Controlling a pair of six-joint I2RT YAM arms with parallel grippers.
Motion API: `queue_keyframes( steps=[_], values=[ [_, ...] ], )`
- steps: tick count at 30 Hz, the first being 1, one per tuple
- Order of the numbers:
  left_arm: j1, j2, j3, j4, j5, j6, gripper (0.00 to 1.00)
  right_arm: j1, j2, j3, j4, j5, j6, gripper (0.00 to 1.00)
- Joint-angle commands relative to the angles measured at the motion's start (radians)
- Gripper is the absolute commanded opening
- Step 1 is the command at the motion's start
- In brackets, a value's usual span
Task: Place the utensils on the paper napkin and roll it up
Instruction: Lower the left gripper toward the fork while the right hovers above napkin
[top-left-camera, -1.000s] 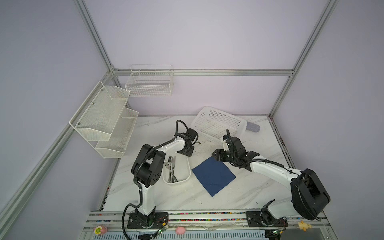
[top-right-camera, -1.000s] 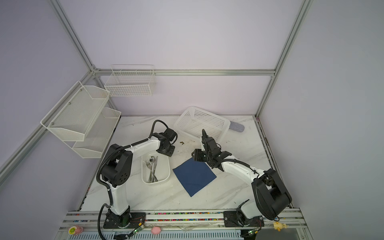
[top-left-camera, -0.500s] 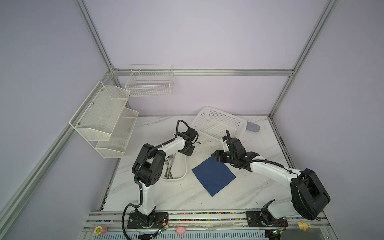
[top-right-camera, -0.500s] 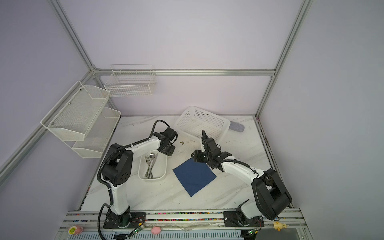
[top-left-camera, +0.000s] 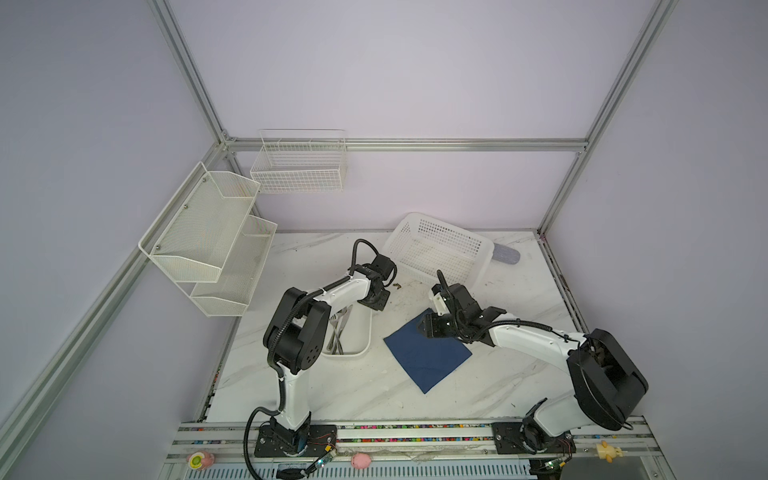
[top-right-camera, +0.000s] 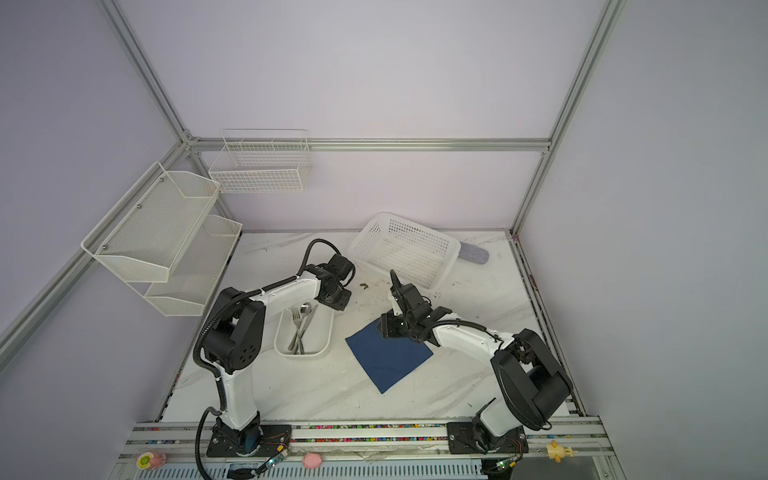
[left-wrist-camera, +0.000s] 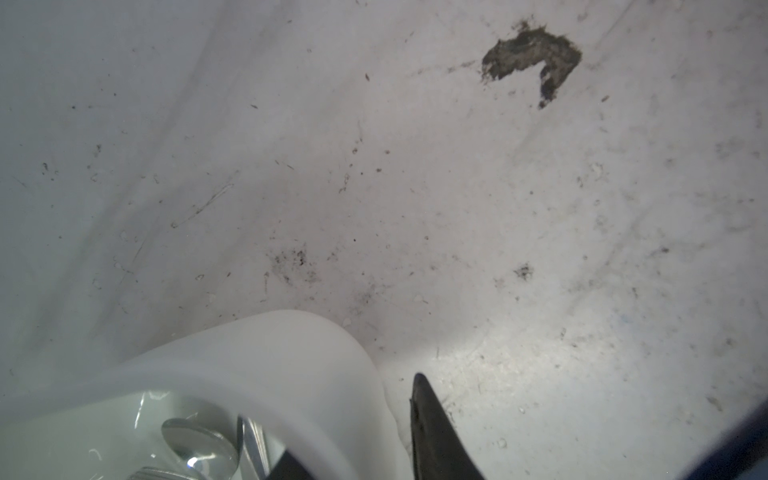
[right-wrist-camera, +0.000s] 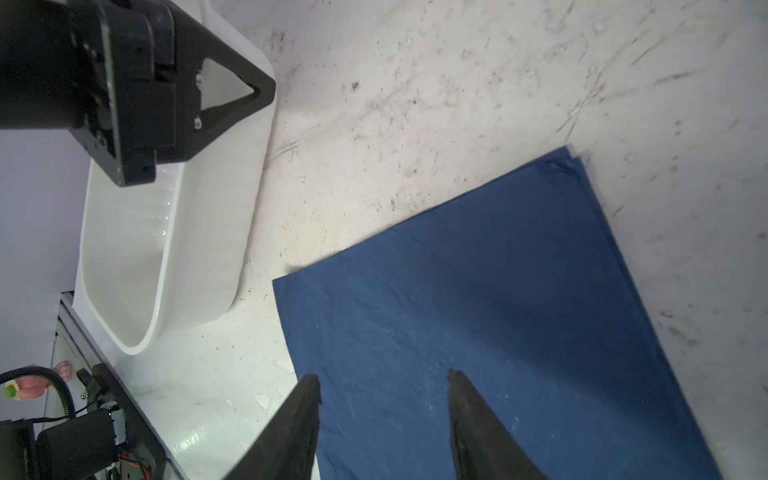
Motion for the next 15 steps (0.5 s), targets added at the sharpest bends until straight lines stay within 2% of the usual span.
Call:
queue_keyframes(
  steps=[1,5,9,15],
  values=[
    [0.004,-0.056,0.054,-0.008,0.002,-0.007,0.32,0.028,0.02,0.009,-0.045,0.031,-0.02,0.51],
    [0.002,-0.139,0.029,-0.007,0.036,-0.06,0.43,0.066,0.056,0.006,-0.065,0.079,-0.016,0.49],
    [0.002,-0.247,-0.037,0.022,0.073,-0.112,0.45,0.101,0.106,0.024,-0.089,0.155,-0.013,0.46],
    [0.006,-0.382,-0.158,0.022,-0.021,-0.191,0.48,0.12,0.172,0.065,-0.116,0.216,-0.091,0.45]
  ],
)
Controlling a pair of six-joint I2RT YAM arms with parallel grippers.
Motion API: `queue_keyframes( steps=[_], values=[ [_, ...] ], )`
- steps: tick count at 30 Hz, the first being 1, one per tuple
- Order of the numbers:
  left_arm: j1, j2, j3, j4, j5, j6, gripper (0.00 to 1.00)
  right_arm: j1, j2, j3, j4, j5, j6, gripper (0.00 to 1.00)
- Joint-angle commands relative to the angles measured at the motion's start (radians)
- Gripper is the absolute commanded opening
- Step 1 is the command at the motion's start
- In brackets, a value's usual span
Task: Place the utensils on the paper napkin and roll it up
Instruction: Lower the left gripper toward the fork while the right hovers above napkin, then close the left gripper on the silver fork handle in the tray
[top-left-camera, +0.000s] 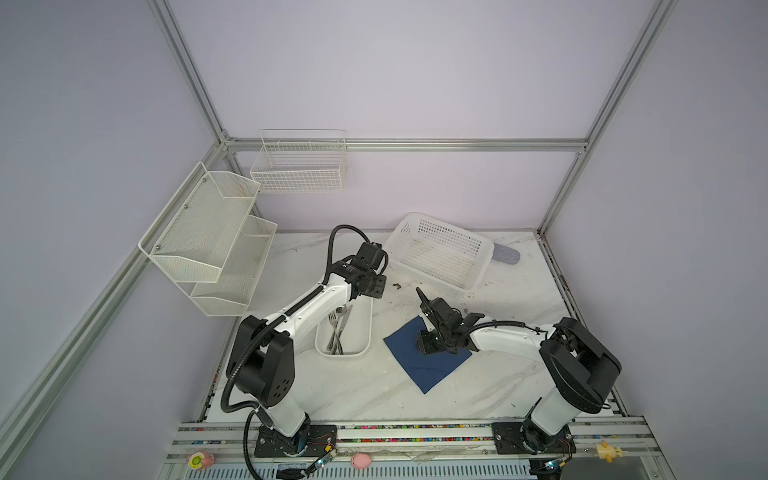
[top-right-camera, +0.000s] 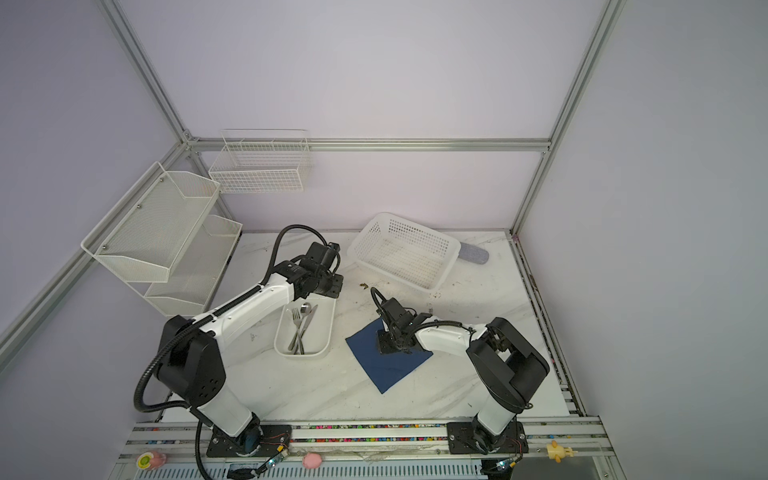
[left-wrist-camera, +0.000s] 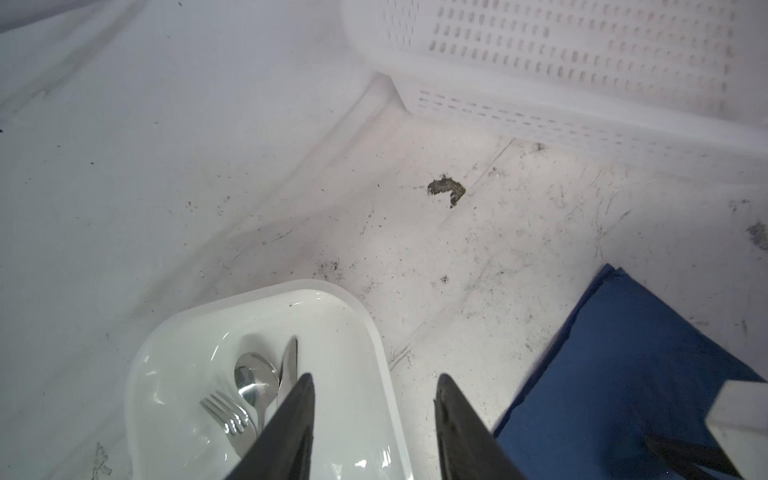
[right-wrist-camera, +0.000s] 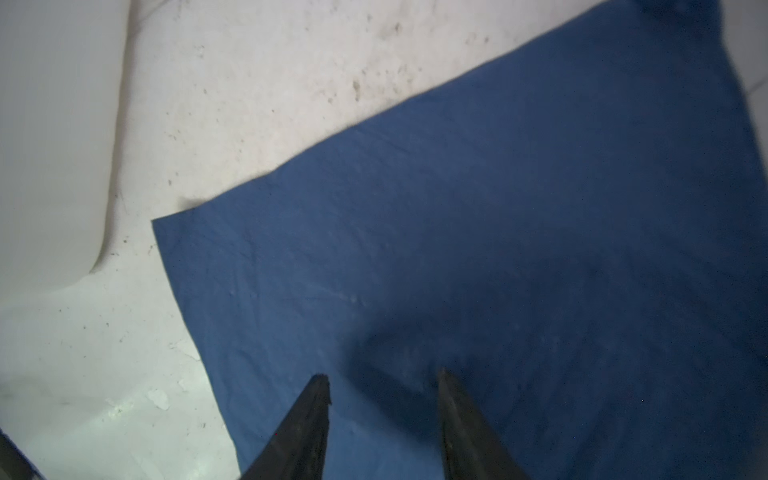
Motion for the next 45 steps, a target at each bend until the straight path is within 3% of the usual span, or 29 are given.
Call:
queue_keyframes(
  steps=[1,9,15,20,26,33,45],
  values=[
    [0.012,-0.058,-0.096,-0.006,-0.037,-0.077,0.48,0.007,0.038,0.038,-0.059,0.081,-0.077,0.45],
    [0.081,-0.173,-0.255,0.017,0.008,-0.147,0.48,0.007,0.124,0.097,-0.081,0.089,-0.23,0.44],
    [0.098,-0.253,-0.346,0.073,-0.078,-0.114,0.5,0.007,0.154,0.163,-0.108,0.05,-0.247,0.44],
    [0.146,-0.164,-0.297,-0.026,0.014,-0.141,0.49,0.007,0.021,0.219,-0.092,-0.032,-0.19,0.48],
    [0.166,-0.054,-0.292,-0.06,0.007,-0.161,0.41,0.007,-0.082,0.208,0.016,-0.025,-0.158,0.5],
    [0.216,0.032,-0.265,-0.042,0.042,-0.124,0.32,0.007,-0.066,0.241,0.009,0.005,-0.13,0.5],
    [0.249,0.106,-0.246,-0.089,0.081,-0.22,0.15,0.007,-0.024,0.292,-0.054,0.049,-0.132,0.48]
  ],
)
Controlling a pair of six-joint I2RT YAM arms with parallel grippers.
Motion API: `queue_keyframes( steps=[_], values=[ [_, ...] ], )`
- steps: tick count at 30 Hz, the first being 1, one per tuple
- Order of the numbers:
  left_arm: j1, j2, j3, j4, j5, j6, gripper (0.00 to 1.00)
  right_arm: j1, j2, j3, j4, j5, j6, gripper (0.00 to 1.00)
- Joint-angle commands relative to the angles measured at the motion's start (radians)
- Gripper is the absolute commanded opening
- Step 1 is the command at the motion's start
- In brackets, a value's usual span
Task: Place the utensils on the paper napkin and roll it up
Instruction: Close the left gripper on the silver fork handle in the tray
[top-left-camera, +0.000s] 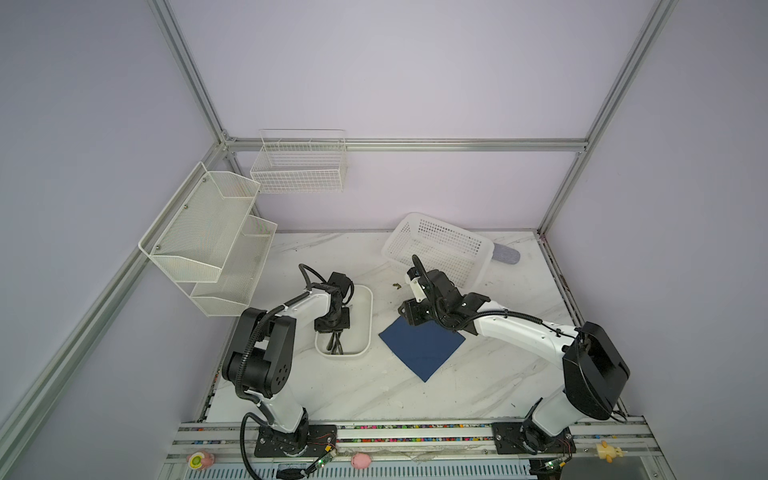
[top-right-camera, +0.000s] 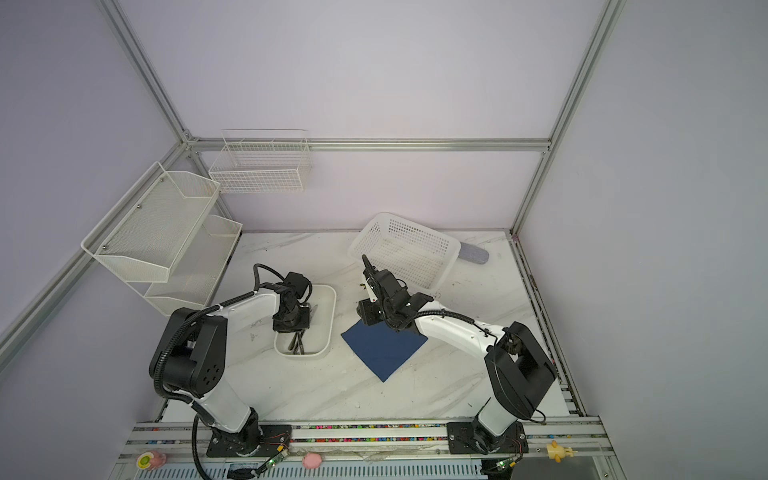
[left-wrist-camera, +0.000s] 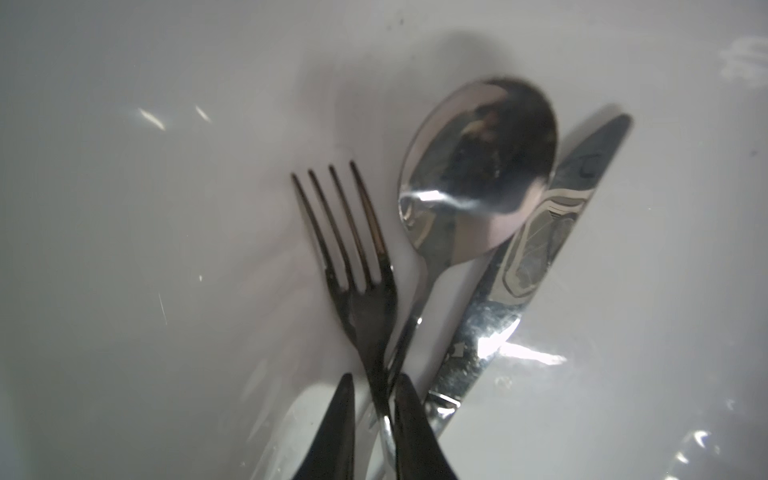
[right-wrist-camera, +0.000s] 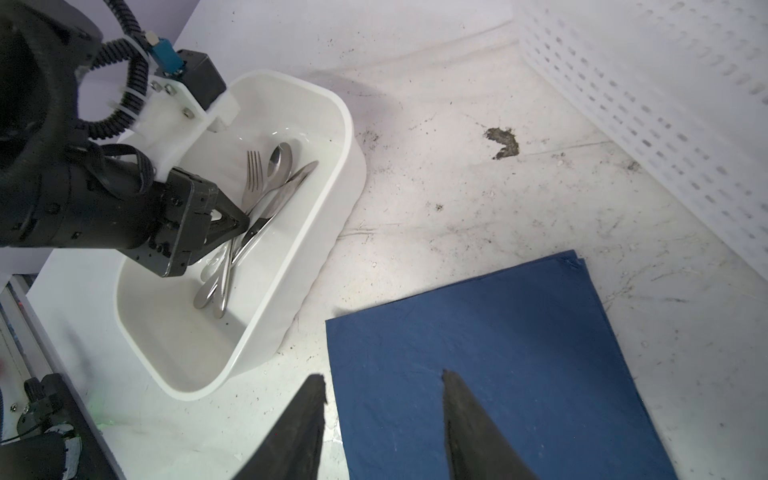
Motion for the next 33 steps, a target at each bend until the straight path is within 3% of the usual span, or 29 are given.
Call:
queue_keyframes(
  steps=[1,8,16,33],
  values=[
    [0.008,0.012,0.064,-0.018,0.025,-0.037,0.15,0.003,0.028,0.04,-0.05,0.027,-0.01,0.47],
    [0.016,0.021,0.071,-0.021,0.06,-0.038,0.1,0.003,0.02,0.032,-0.036,0.027,-0.013,0.47],
    [0.025,0.049,0.077,-0.024,0.096,-0.015,0.11,0.003,0.013,0.031,-0.038,0.042,-0.012,0.47],
    [0.025,-0.05,0.095,-0.056,0.098,0.039,0.05,0.003,-0.136,-0.054,0.066,0.131,0.032,0.45]
  ],
)
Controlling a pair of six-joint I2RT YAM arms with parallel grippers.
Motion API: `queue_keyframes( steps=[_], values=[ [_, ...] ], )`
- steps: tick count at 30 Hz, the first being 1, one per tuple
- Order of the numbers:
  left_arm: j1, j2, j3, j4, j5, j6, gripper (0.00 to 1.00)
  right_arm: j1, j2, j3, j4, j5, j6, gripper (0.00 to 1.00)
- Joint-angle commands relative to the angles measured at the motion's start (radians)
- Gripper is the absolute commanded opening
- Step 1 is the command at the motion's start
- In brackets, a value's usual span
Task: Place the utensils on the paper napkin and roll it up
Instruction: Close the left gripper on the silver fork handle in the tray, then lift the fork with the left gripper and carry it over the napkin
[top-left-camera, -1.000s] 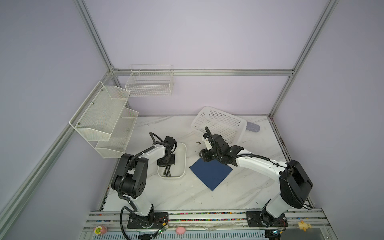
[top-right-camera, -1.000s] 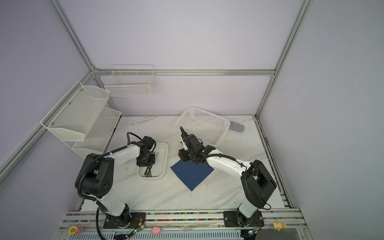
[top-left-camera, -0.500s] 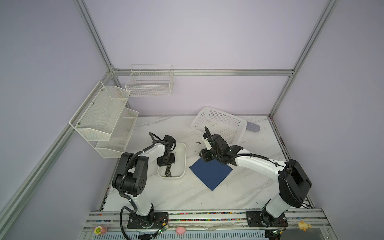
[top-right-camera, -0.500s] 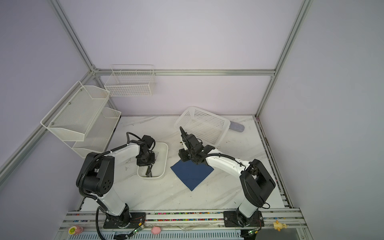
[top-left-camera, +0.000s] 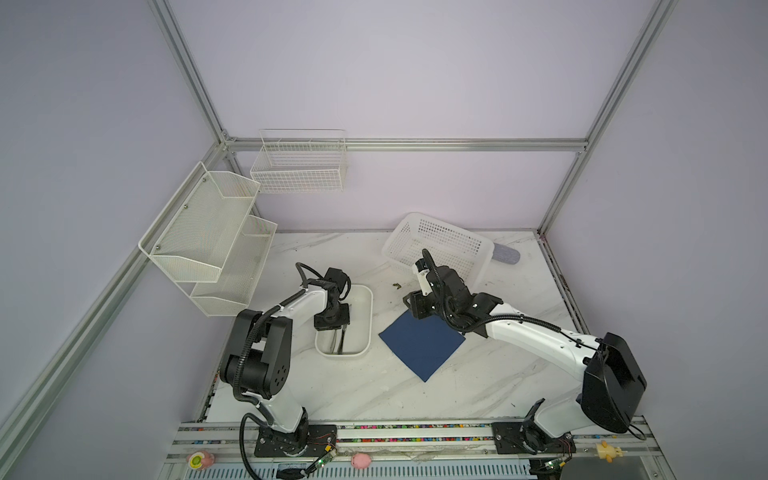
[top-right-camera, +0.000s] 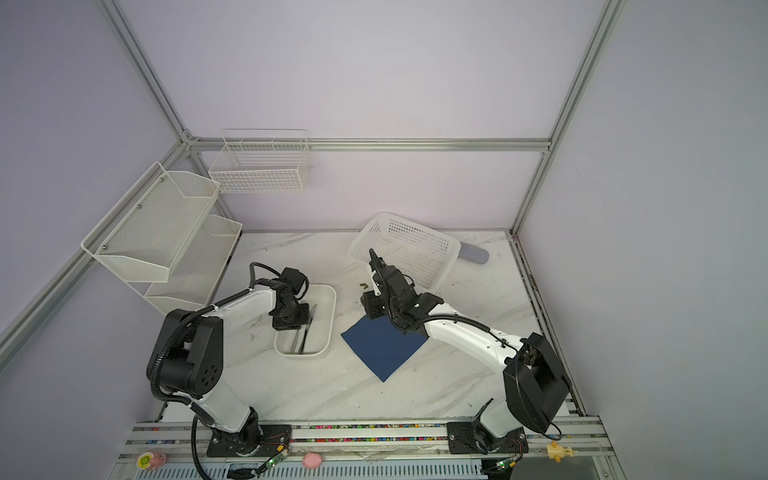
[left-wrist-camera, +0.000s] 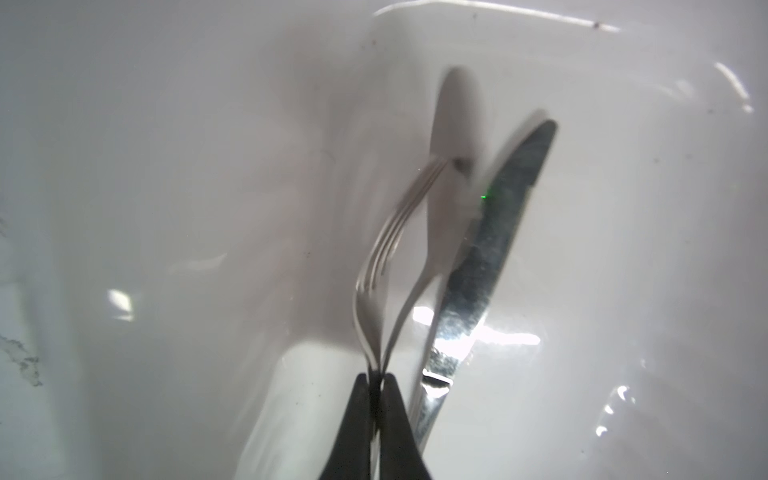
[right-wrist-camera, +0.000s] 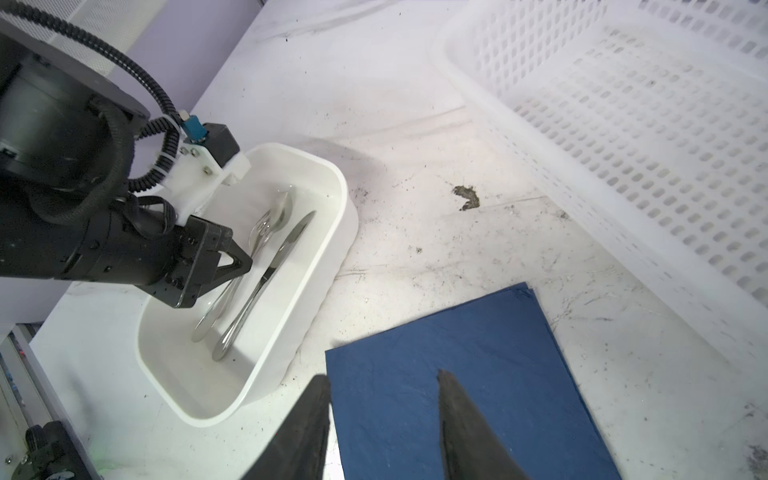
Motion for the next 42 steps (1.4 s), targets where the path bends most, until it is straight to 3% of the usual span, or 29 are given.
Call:
queue_keyframes(
  steps=[1,20,28,35,42],
  values=[
    [0.002,-0.015,0.054,-0.014,0.015,0.024,0.05,0.002,-0.013,-0.025,0.024,0.028,0.018,0.45],
    [0.002,0.091,0.05,0.021,-0.029,0.012,0.07,0.003,-0.011,-0.026,0.018,0.034,0.035,0.45],
    [0.002,-0.083,0.027,0.021,-0.025,0.014,0.0,0.003,-0.042,-0.052,0.044,0.059,0.038,0.45],
    [0.002,-0.338,-0.02,0.066,0.138,0.064,0.0,0.002,-0.099,-0.105,0.098,0.135,0.089,0.45],
    [0.002,-0.51,-0.076,0.19,0.445,0.091,0.0,0.001,-0.19,-0.164,0.142,0.202,0.113,0.45]
  ],
)
